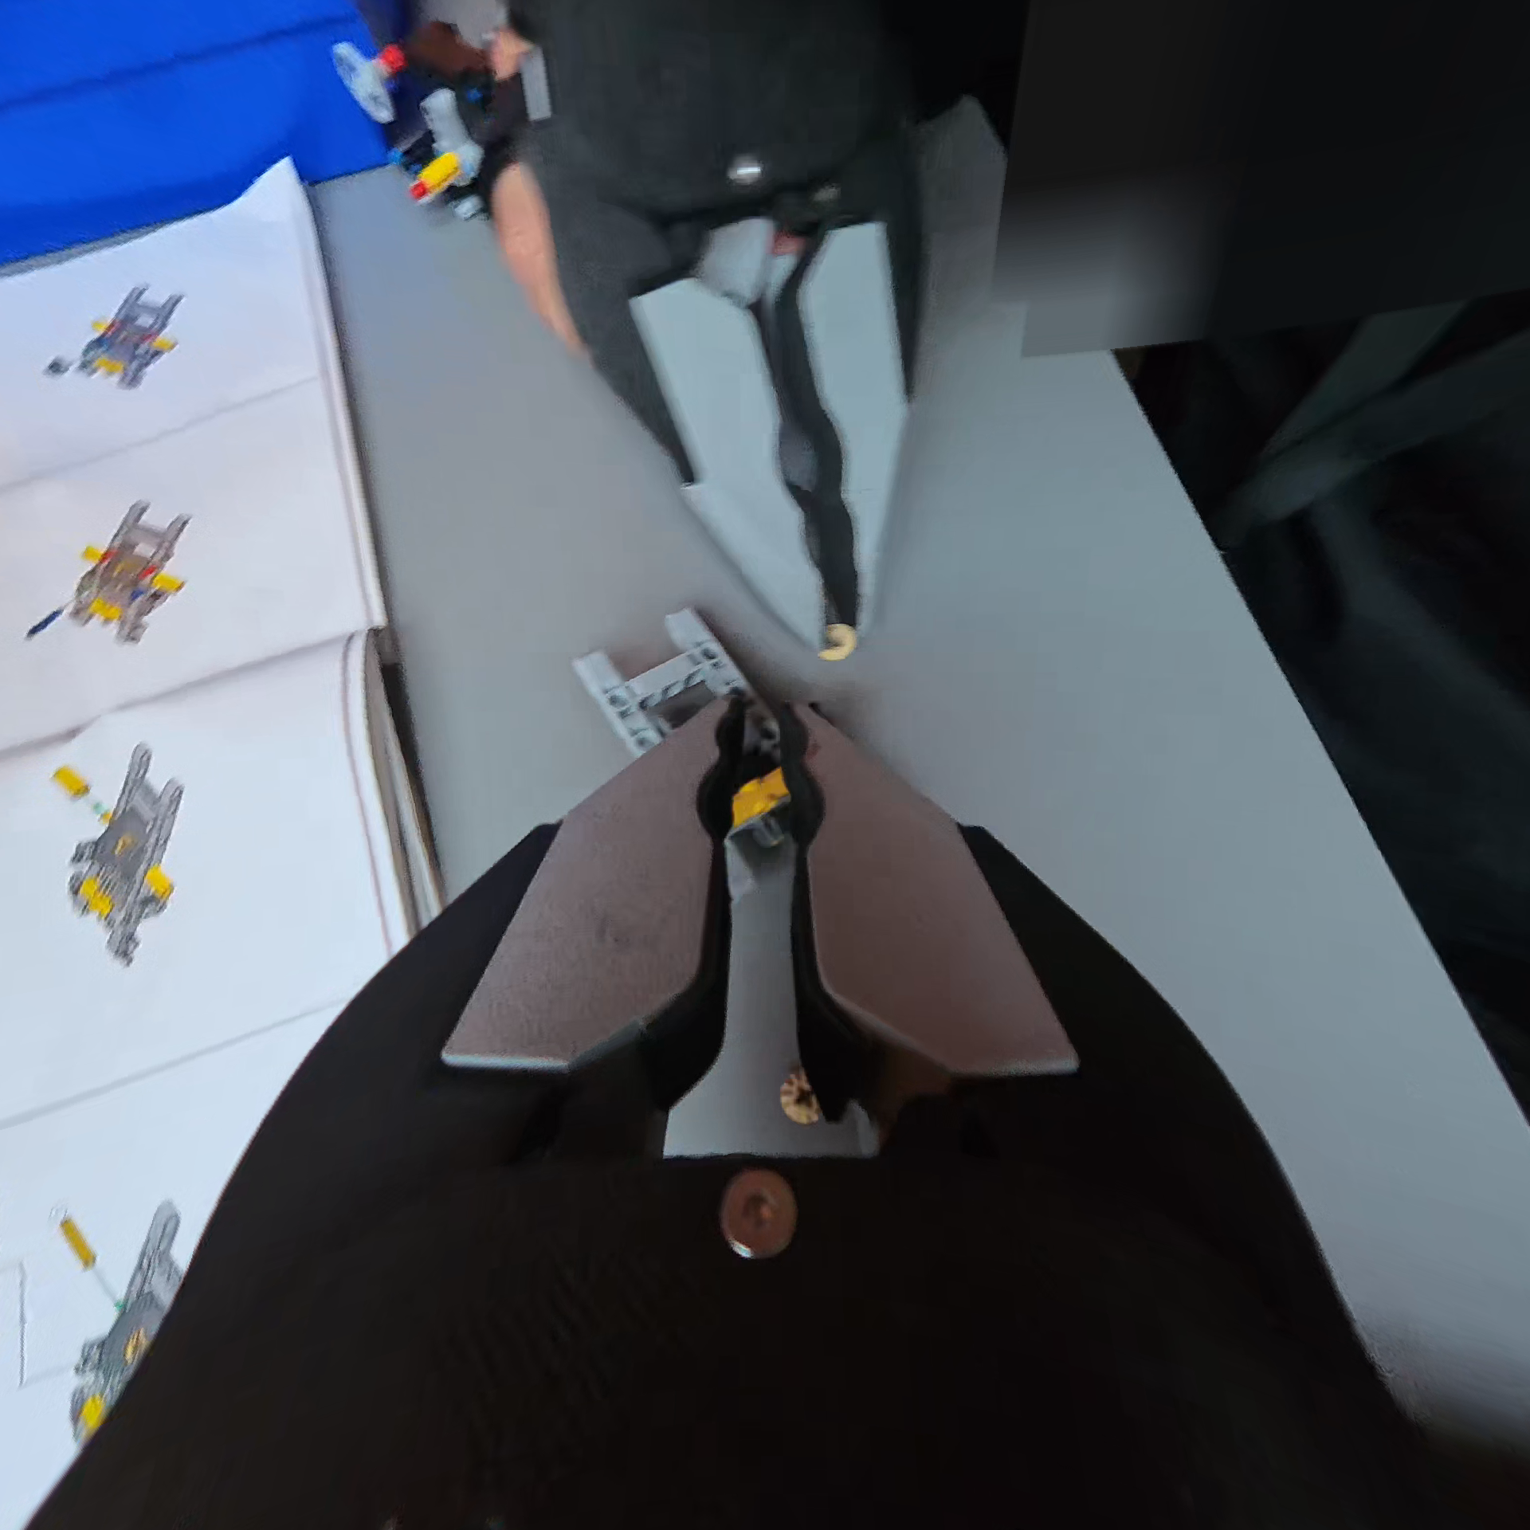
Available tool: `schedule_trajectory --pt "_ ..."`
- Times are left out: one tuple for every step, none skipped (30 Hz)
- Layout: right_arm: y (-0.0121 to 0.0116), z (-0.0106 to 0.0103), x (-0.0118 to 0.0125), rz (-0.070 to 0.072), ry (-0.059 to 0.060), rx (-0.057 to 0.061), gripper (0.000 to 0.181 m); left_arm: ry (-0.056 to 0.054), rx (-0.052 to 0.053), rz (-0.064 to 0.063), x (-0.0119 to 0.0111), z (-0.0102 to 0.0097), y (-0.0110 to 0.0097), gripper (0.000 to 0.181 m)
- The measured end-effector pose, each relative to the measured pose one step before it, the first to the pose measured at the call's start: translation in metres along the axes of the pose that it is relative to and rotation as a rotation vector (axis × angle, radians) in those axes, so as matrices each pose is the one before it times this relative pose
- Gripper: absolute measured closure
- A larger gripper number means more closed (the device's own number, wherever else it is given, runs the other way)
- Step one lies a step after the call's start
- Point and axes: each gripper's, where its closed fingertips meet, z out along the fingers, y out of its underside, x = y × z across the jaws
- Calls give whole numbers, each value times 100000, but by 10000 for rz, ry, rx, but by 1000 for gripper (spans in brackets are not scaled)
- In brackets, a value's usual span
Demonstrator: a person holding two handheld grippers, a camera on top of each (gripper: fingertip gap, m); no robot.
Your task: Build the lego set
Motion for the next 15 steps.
schedule_trajectory --pt "39 -166 272 265 -39 143 176 226 -61 238 660 292 -126 176" --pt "-69 -200 283 267 -21 184 176 168 -61 209 538 335 -136 174" --pt "-159 -227 254 287 -44 198 176 42 -80 198 340 348 -110 173" --pt "-222 -249 251 295 -43 201 176 -78 -111 185 128 328 -63 172" --pt "-283 -279 224 279 -53 240 176 -135 -89 162 14 289 -81 172" --pt "-329 -268 164 290 -92 264 176 -228 -40 116 -176 237 -123 171" --pt "-285 -240 141 329 -127 238 176 -215 -9 80 -188 198 -146 171" --pt "-252 -216 119 339 -150 225 176 -156 -4 72 -133 170 -132 171" --pt "-223 -193 38 308 -195 209 176 -209 16 81 -224 129 -112 171" --pt "-162 -166 58 280 -173 174 176 -273 71 97 -310 71 -156 171" --pt "-105 -148 113 261 -109 126 176 -191 148 104 -165 50 -240 172" --pt "-82 -118 114 231 -84 102 176 -109 151 111 -24 22 -247 173" --pt "-77 -103 -6 181 -129 95 176 -173 79 103 -140 -9 -169 173" --pt "-124 -94 -30 132 -106 103 176 -126 43 106 -84 -18 -132 173" --pt "-135 -78 37 100 -31 93 176 -80 51 81 -41 -8 -119 173"
